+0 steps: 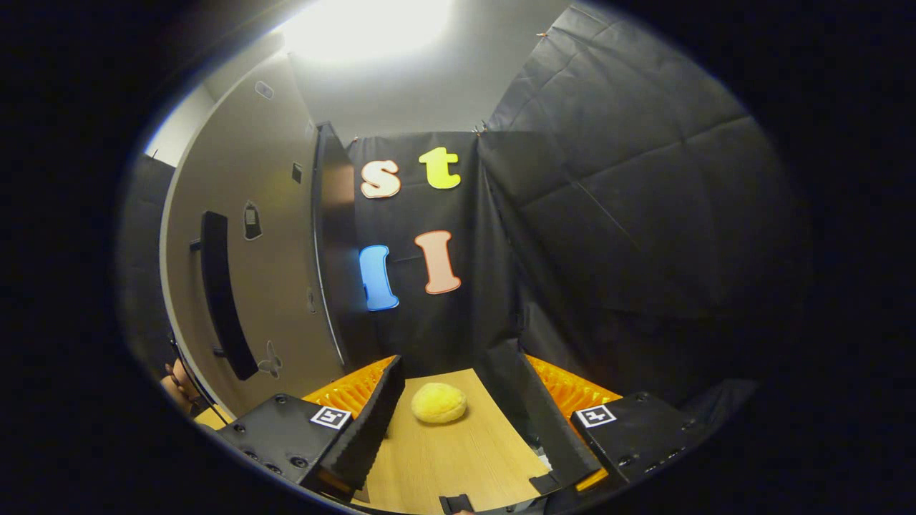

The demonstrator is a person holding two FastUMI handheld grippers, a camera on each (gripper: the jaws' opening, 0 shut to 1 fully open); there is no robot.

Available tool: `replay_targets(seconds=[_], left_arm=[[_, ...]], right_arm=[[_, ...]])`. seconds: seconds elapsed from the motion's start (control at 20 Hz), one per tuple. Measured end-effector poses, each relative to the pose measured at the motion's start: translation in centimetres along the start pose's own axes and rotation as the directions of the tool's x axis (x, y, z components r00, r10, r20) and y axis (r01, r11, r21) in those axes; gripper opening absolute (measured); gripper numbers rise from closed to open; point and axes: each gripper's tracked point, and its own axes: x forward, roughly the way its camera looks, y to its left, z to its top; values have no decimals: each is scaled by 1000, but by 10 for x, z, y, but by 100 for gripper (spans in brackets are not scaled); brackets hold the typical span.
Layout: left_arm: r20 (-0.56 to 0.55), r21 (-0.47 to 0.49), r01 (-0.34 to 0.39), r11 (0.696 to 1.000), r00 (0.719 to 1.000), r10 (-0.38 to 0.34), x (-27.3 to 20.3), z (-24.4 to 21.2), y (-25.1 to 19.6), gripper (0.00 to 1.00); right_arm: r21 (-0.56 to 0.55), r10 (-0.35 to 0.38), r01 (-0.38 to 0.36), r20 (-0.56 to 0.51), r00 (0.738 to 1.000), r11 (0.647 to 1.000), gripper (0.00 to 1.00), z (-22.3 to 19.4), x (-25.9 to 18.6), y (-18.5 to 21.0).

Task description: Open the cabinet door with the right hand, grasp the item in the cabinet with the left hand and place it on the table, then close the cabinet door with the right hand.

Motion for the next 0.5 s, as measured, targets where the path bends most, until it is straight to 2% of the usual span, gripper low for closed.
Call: replay_targets(seconds=[0.1,0.15,0.2,0.35,0.45,0.5], left_arm=[[-20,-4,10,1000,1000,-10,27,-12,2,92],[-36,-14,13,1000,999,-14,39,-18,3,94],[-50,-29,16,999,999,-18,46,-24,5,92],[-74,-57,28,998,997,-32,76,-39,6,95],[-70,-57,33,998,997,-37,86,-41,8,93],[-72,-70,40,997,996,-45,93,-43,6,84]], right_arm=[[12,-47,47,-1,999,999,98,-3,7,-2],[17,-62,62,-3,998,998,98,-4,11,-2],[22,-73,73,-4,997,997,98,-4,15,-1],[19,-104,104,-12,995,994,98,-8,23,4],[5,-118,118,-18,993,993,98,-10,28,7],[0,-122,122,-16,992,993,98,-10,29,8]])
